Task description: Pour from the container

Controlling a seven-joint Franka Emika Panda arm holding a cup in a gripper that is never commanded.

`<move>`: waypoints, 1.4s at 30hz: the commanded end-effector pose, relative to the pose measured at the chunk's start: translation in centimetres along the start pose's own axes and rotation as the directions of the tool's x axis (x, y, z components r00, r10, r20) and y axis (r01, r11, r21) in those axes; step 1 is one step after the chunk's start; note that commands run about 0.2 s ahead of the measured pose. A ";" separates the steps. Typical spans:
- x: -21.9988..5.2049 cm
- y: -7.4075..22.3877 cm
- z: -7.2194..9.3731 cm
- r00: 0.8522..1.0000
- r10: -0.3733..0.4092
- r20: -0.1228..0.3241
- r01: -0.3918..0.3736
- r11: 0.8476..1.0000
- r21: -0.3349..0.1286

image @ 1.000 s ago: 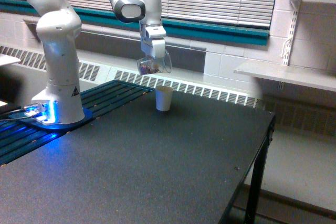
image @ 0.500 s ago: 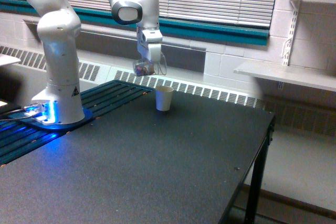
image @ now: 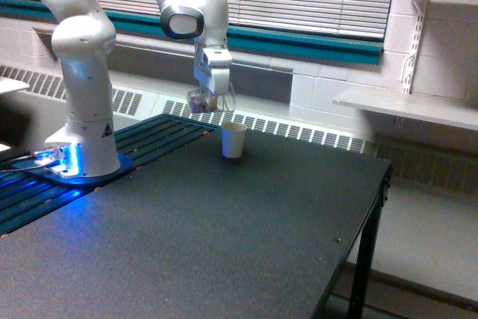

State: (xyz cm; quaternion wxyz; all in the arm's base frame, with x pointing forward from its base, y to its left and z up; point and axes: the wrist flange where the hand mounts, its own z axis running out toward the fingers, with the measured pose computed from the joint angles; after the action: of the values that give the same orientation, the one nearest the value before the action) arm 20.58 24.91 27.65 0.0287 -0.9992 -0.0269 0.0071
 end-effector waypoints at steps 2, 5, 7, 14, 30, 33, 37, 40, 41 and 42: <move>0.2 1.2 1.3 0.999 -0.028 0.046 0.029 0.999 -0.025; 0.1 1.1 1.6 0.997 -0.038 0.062 0.040 0.999 -0.028; 0.2 1.0 1.6 0.997 -0.044 0.067 0.046 0.999 -0.028; 0.5 0.5 1.7 0.994 -0.072 0.085 0.075 0.997 -0.032; 1.3 0.1 2.1 0.990 -0.090 0.108 0.095 0.994 -0.043; 1.5 0.3 2.2 0.990 -0.088 0.109 0.094 0.995 -0.046; 1.9 0.4 2.2 0.991 -0.081 0.106 0.086 0.995 -0.046; 2.3 0.4 2.2 0.991 -0.080 0.107 0.085 0.995 -0.047; 2.4 0.5 2.2 0.991 -0.079 0.106 0.084 0.995 -0.049; 2.5 0.5 2.2 0.991 -0.078 0.107 0.083 0.995 -0.050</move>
State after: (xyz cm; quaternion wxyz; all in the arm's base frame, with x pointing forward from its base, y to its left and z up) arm 22.43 24.82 25.35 0.0013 -0.9961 -0.0665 0.0580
